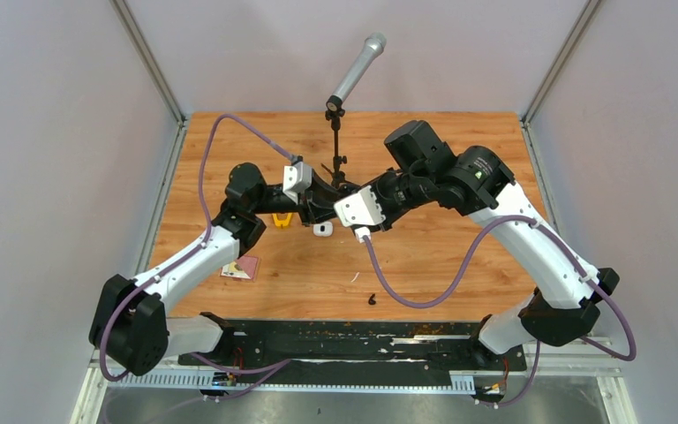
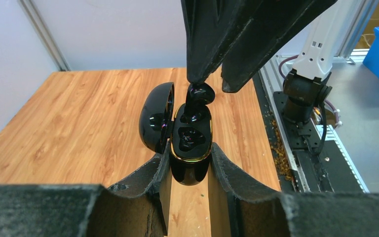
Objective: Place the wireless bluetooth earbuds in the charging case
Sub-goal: Adjust the right earbud in the right side groove of the charging case.
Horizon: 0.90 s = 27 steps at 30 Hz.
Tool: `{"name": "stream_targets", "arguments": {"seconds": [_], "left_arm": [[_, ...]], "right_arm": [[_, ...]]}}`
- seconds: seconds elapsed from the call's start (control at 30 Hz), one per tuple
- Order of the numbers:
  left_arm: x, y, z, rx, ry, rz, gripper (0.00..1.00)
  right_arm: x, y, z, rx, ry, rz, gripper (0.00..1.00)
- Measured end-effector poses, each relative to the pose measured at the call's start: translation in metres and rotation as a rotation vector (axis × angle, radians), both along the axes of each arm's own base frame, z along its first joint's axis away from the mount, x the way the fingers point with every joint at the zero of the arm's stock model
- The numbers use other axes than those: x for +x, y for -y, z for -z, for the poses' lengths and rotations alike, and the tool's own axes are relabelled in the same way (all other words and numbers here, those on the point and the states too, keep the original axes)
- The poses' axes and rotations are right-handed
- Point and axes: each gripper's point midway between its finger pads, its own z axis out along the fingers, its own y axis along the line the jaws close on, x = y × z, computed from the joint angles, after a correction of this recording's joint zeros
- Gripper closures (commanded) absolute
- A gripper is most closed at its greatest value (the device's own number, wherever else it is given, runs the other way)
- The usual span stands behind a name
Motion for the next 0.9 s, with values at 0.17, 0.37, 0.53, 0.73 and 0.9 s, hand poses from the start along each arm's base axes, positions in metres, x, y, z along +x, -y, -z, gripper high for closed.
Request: {"name": "stream_targets", "arguments": {"seconds": [0.17,0.37,0.53,0.73,0.9], "left_arm": [[-0.002,0.000,-0.002,-0.002,0.012,0.005,1.00],[-0.004,0.001,0.000,0.005,0.014,0.014,1.00],[-0.004,0.001,0.001,0.009,0.017,0.016,1.00],[-0.004,0.001,0.001,0.009,0.028,0.015,1.00],[-0.002,0.001,0.000,0.005,0.039,0.007,1.00]], "right_arm": [[0.003,-0.001,-0.001,0.004,0.017,0.000,0.70],[0.008,-0.003,0.010,-0.018,0.026,-0.004,0.76],[0.010,-0.004,0.010,-0.018,0.034,-0.003,0.78],[0.010,-0.004,0.010,-0.010,0.018,0.015,0.80],[0.012,-0.008,0.007,0.013,-0.041,0.084,0.81]]}}
